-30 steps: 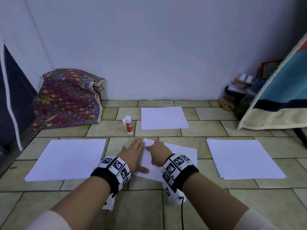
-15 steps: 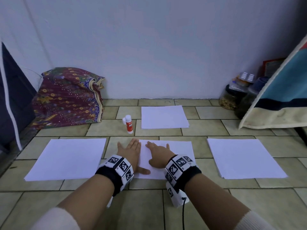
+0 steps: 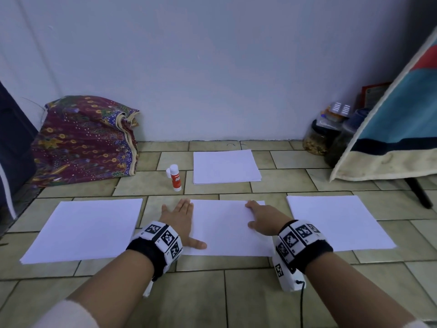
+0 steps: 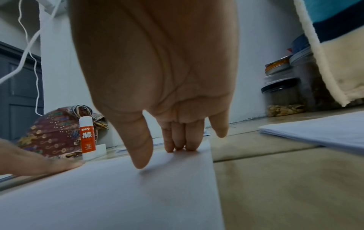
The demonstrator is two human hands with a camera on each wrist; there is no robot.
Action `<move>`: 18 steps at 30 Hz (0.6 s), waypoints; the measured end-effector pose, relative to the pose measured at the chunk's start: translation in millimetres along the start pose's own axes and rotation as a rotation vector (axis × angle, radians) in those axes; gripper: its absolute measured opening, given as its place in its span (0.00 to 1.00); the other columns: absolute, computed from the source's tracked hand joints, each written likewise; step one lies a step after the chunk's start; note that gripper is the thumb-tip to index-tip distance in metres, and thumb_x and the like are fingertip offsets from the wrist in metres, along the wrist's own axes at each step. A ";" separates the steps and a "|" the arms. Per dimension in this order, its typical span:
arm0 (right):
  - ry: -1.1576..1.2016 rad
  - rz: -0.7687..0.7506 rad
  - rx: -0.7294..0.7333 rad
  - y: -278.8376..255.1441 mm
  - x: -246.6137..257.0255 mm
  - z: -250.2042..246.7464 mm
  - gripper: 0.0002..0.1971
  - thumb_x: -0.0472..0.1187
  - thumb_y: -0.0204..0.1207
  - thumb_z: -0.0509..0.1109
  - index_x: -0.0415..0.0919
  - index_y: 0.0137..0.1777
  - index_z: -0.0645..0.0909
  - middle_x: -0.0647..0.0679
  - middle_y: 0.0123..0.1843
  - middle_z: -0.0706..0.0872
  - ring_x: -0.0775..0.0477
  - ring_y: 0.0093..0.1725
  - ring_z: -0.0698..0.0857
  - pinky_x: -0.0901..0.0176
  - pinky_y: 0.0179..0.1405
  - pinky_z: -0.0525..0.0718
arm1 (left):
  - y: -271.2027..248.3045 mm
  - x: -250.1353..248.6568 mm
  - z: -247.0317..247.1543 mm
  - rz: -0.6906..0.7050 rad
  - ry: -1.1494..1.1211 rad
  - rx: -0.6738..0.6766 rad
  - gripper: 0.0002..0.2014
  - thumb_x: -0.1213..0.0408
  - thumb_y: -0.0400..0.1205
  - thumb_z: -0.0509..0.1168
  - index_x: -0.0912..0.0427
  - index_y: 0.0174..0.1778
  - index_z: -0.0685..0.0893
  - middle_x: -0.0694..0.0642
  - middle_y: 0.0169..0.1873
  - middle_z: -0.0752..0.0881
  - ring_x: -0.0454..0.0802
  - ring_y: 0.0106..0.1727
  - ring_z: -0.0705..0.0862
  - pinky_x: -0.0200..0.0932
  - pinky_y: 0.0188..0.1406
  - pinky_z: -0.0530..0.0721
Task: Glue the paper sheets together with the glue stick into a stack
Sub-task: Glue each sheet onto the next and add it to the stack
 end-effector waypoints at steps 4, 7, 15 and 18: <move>-0.027 -0.010 -0.038 -2.1 6.1 4.1 0.34 0.48 0.81 0.66 0.42 0.82 0.54 0.44 0.77 0.72 0.42 0.72 0.75 0.54 0.70 0.70 | -3.6 -0.8 -3.5 0.005 0.000 -0.031 0.62 0.24 0.70 0.59 0.65 0.84 0.39 0.58 0.85 0.40 0.52 0.85 0.40 0.65 0.80 0.53; -0.029 0.000 -0.064 0.2 16.7 9.8 0.42 0.57 0.75 0.71 0.36 0.81 0.56 0.41 0.77 0.70 0.41 0.73 0.73 0.51 0.73 0.70 | -5.0 -0.1 -10.9 0.001 0.008 -0.111 0.57 0.24 0.70 0.60 0.63 0.83 0.52 0.58 0.84 0.52 0.53 0.85 0.48 0.62 0.77 0.60; -0.068 -0.118 -0.032 7.7 55.5 13.3 0.37 0.32 0.73 0.74 0.35 0.79 0.58 0.38 0.72 0.76 0.40 0.70 0.76 0.54 0.63 0.76 | -9.3 -26.4 -25.7 0.219 -0.101 -0.293 0.34 0.50 0.81 0.65 0.57 0.80 0.61 0.53 0.80 0.61 0.53 0.80 0.61 0.54 0.74 0.69; -0.109 -0.138 -0.076 11.3 64.0 11.7 0.29 0.28 0.76 0.66 0.35 0.76 0.63 0.38 0.68 0.79 0.40 0.64 0.80 0.56 0.60 0.78 | -14.9 -33.6 -24.5 0.235 -0.017 -0.256 0.23 0.53 0.84 0.60 0.59 0.74 0.71 0.56 0.70 0.72 0.55 0.70 0.72 0.50 0.63 0.75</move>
Point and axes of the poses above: each hand's wrist, its own y-axis towards the middle knuckle, its own z-axis out of the palm, x = y × z, the point moved 2 cm from there along y, towards the middle knuckle
